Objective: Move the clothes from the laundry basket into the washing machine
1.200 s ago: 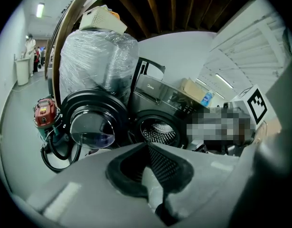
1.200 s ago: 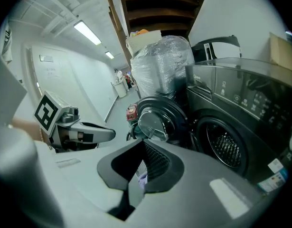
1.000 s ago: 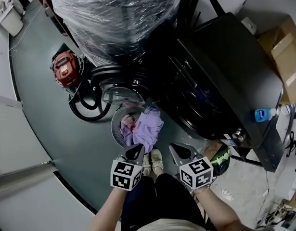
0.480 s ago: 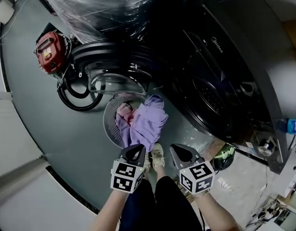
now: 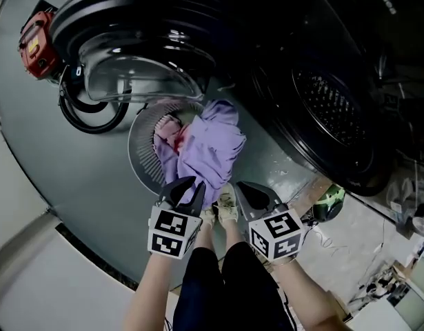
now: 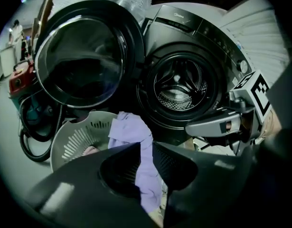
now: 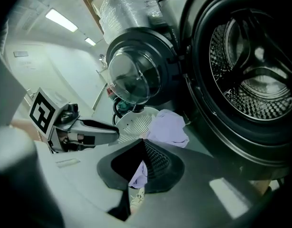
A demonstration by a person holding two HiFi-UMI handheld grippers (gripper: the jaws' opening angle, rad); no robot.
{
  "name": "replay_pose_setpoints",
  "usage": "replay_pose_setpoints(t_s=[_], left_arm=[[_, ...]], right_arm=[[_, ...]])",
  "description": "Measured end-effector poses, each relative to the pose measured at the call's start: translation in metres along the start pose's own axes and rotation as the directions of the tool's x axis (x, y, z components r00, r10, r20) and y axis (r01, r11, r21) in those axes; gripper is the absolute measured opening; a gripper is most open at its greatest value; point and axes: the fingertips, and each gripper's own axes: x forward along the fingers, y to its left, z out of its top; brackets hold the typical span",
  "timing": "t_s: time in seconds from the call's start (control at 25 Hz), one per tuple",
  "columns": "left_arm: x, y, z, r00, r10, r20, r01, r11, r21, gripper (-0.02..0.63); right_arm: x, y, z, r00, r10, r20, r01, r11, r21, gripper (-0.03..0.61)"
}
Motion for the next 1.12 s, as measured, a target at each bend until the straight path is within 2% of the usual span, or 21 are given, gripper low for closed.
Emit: replay_pose_setpoints(t_s=[0.28, 0.52, 0.68, 0.72, 0.84, 0.88, 1.0, 1.12], left_arm=[[0.073, -0.003, -0.038, 0.995, -0.037, -0.095, 0.034, 0.999, -0.033, 0.17], [0.122, -0.005, -0.053, 0.988, -0.061, -0.141, 0.061, 0.998, -0.003, 0.181], [0.144, -0.008, -0.064, 0.979, -0.063, -0.195, 0.074, 0.996, 0.049, 0.181], [0.148, -0.009, -0.066, 0.977, -0.074, -0.201, 0.087, 0.995, 0.055, 0.171], [0.152, -0.017, -0.062, 0.973, -0.123, -0.193, 0.135, 0.99, 0.047, 0.049], [0.149, -0.018, -0.062, 0.973, -0.126, -0.193, 0.137, 0.99, 0.044, 0.028], [0.133, -0.021, -0.056, 0.978, -0.127, -0.168, 0.133, 0.991, 0.028, 0.025], [0.106, -0.027, -0.036, 0.984, -0.162, -0.079, 0.163, 0.987, 0.002, 0.025]], right_arm=[[0.023, -0.026, -0.03, 1.0, -0.012, -0.025, 0.013, 0.999, 0.036, 0.029], [0.02, -0.048, -0.046, 0.999, -0.029, -0.045, 0.032, 0.998, 0.049, 0.029], [0.019, -0.06, -0.054, 0.998, -0.047, -0.053, 0.05, 0.997, 0.063, 0.029], [0.02, -0.062, -0.055, 0.997, -0.049, -0.053, 0.053, 0.996, 0.067, 0.029], [0.023, -0.064, -0.056, 0.997, -0.054, -0.048, 0.058, 0.996, 0.072, 0.029], [0.023, -0.064, -0.055, 0.997, -0.058, -0.044, 0.061, 0.996, 0.07, 0.029], [0.021, -0.059, -0.048, 0.997, -0.066, -0.027, 0.067, 0.997, 0.046, 0.029], [0.016, -0.052, -0.035, 0.998, -0.057, 0.008, 0.057, 0.998, 0.008, 0.029]])
